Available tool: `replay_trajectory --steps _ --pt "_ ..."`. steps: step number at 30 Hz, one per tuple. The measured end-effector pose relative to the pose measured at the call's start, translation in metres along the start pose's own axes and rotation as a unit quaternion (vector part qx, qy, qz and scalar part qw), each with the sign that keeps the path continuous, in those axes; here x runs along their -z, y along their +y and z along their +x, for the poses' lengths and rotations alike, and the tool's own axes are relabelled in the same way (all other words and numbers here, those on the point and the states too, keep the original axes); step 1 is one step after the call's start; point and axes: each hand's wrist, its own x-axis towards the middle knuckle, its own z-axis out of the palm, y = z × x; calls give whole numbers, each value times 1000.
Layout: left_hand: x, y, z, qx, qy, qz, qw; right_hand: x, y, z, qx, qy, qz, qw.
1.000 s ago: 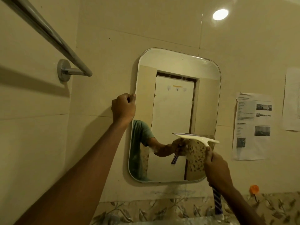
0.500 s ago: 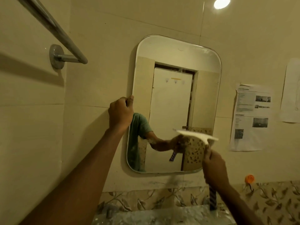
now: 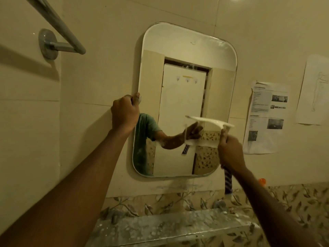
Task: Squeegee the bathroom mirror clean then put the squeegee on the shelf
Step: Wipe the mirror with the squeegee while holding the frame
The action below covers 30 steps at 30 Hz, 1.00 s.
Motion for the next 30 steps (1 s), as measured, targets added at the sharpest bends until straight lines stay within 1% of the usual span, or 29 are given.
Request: replay_trajectory --steps 3,5,8,10,13,15,18,21,23,25,30 --pt "1 2 -2 2 3 2 1000 -27 29 -51 -40 -2 -13 999" --pt "1 2 -2 5 2 -1 1000 -32 31 -74 -54 -15 -17 998" --pt "3 3 0 17 -16 -6 1000 -19 17 -72 -49 -28 -11 998" --pt "4 2 1 23 -27 -12 999 0 -11 -43 -13 -20 7 1000" --pt "7 3 3 36 -42 -20 998 30 -77 25 51 9 42 998" --pt "9 4 4 48 -52 -21 997 44 -123 65 78 21 37 996" --pt "10 4 4 56 -58 -21 996 55 -180 105 71 27 32 997" --pt "10 2 7 57 -68 -21 996 56 -209 124 71 27 8 997" --pt "9 1 8 60 -75 -25 995 51 -208 125 80 16 -16 997" --pt "9 0 9 63 -79 -27 994 41 -188 114 93 -1 -49 994" --pt "13 3 11 61 -78 -12 995 6 -116 31 28 -47 -59 997"
